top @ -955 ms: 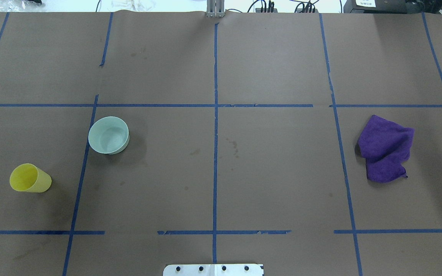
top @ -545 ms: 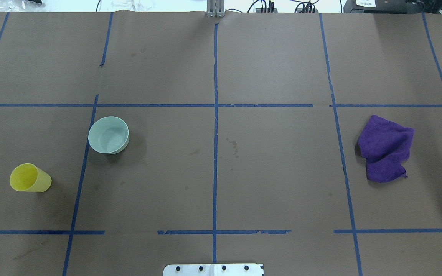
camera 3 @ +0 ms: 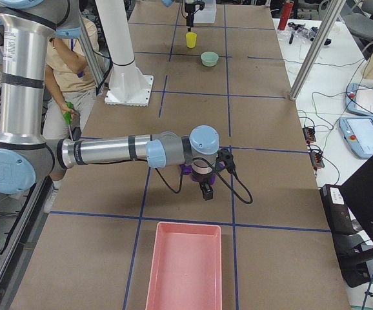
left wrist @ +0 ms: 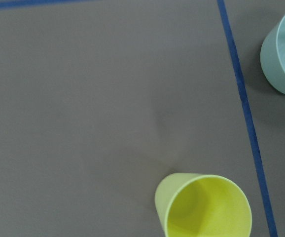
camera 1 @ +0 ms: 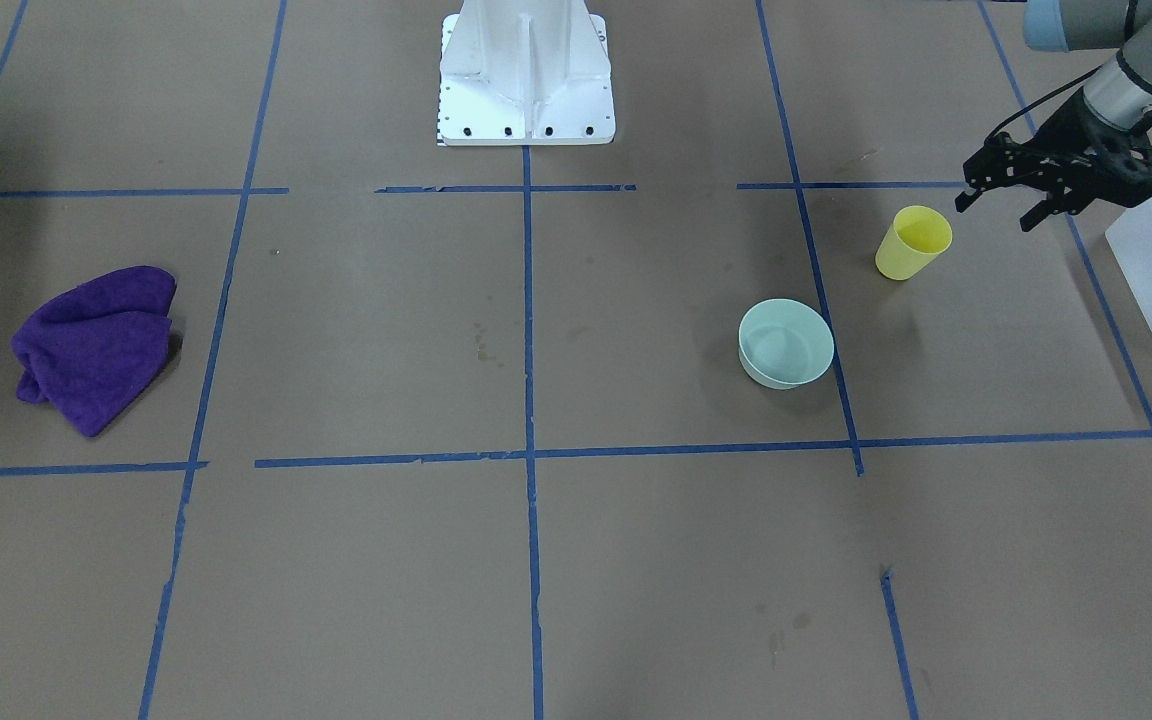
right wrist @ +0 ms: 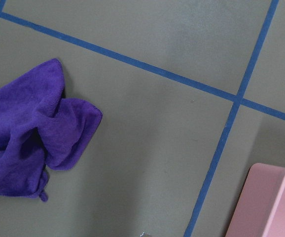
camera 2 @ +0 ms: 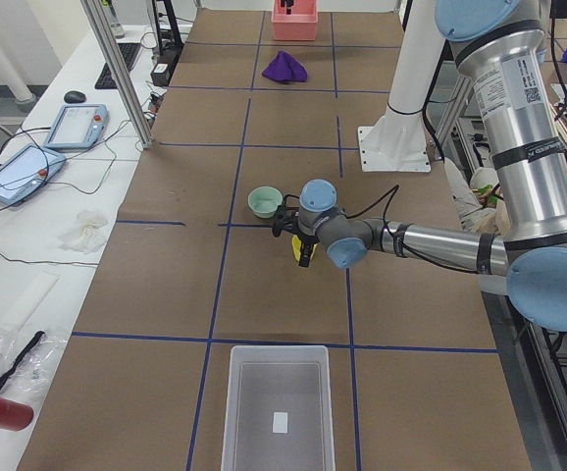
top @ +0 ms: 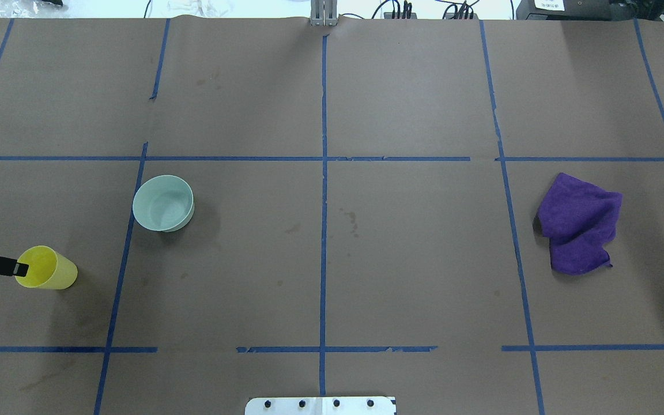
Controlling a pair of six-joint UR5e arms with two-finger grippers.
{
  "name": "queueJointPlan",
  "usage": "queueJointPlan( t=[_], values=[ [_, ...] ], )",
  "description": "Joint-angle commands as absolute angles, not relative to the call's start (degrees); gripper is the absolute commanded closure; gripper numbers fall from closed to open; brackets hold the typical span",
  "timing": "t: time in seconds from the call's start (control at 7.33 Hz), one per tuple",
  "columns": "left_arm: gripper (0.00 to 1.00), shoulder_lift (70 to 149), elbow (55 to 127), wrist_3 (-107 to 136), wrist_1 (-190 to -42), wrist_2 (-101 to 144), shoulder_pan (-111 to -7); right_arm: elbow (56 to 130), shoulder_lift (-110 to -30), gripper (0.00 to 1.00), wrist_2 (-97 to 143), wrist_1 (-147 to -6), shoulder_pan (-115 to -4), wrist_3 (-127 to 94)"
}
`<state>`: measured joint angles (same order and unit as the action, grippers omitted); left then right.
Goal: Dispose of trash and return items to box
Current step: 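Reach the left gripper down and grasp the yellow cup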
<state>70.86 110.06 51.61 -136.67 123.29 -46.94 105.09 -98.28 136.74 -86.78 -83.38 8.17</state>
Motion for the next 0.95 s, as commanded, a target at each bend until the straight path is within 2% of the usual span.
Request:
queueJointPlan(
  t=[0.0,0.41,0.55,0.68,0.82],
  values=[
    [0.00,71.1,107.9,53.4,-137.4,120.4,-44.8,104.9,-98.3,0.00,136.8,-86.7,-83.3,8.2],
    [0.01,73.3,105.2,53.5,-137.4,120.4,-44.3,104.8,-98.3,0.00,136.8,-86.7,-83.2,8.2],
    [0.10,74.0,104.4,53.5,-137.4,120.4,-44.0,104.7,-98.3,0.00,136.8,-86.7,-83.2,8.2],
    [0.43,74.1,104.3,53.5,-137.4,120.4,-43.9,104.6,-98.3,0.00,136.8,-86.7,-83.2,8.2],
    [0.94,74.2,104.4,53.5,-137.4,120.4,-43.9,104.6,-98.3,0.00,136.8,-86.7,-83.1,8.2]
  ],
)
